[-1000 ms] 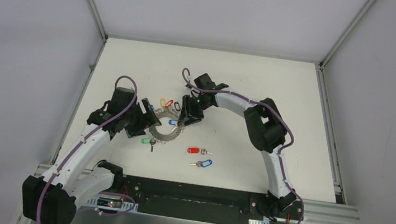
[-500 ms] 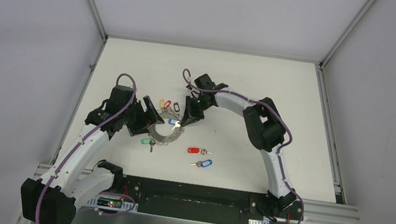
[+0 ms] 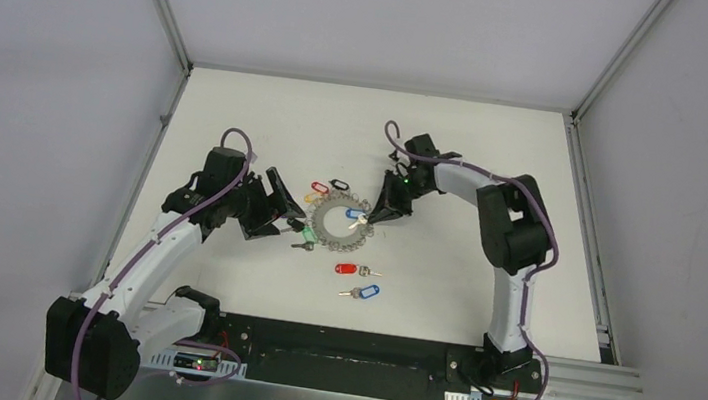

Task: Put the keys on the keyring

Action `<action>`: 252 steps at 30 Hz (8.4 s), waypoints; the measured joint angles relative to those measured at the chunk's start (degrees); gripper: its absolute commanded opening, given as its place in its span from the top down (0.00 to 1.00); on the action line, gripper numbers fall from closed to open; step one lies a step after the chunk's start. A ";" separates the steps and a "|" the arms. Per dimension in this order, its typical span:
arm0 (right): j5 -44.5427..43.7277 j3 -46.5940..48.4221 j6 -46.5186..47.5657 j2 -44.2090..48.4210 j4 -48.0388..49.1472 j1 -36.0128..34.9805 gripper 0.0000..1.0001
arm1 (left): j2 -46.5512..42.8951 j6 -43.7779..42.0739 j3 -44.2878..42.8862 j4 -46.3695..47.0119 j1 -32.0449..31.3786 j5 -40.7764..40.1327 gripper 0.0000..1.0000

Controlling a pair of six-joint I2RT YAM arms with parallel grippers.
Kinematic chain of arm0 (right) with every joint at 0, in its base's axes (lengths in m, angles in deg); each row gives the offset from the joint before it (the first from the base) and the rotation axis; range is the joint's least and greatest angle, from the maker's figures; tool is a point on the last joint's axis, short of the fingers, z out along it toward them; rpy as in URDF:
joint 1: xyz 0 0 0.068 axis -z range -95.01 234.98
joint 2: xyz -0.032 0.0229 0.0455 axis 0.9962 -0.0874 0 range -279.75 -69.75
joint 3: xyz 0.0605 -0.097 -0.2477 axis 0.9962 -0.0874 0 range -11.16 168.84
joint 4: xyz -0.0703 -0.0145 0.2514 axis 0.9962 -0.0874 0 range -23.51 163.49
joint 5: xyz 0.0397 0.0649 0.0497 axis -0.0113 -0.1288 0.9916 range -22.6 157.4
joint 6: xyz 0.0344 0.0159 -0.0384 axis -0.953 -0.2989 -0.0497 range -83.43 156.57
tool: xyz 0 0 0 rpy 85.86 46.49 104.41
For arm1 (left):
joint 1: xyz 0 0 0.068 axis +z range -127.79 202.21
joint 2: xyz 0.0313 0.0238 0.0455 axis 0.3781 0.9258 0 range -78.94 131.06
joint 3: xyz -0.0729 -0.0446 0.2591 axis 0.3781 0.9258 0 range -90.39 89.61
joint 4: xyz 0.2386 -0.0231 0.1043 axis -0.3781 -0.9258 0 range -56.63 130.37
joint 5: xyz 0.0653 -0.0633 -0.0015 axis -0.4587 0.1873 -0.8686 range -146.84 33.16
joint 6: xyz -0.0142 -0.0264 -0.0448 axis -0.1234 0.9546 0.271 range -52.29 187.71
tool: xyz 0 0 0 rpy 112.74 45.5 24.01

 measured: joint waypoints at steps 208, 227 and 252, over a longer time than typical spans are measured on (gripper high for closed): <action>-11.61 -24.35 2.49 21.40 3.58 2.84 0.84 | 10.88 17.70 3.13 19.06 -26.18 -8.83 0.26; -10.95 -24.35 2.47 21.09 4.96 2.84 0.87 | 10.29 17.31 3.13 18.88 -26.18 -8.85 0.25; -10.95 -25.73 2.38 27.78 3.17 2.84 0.66 | 8.57 15.74 3.13 17.49 -25.81 -9.22 0.25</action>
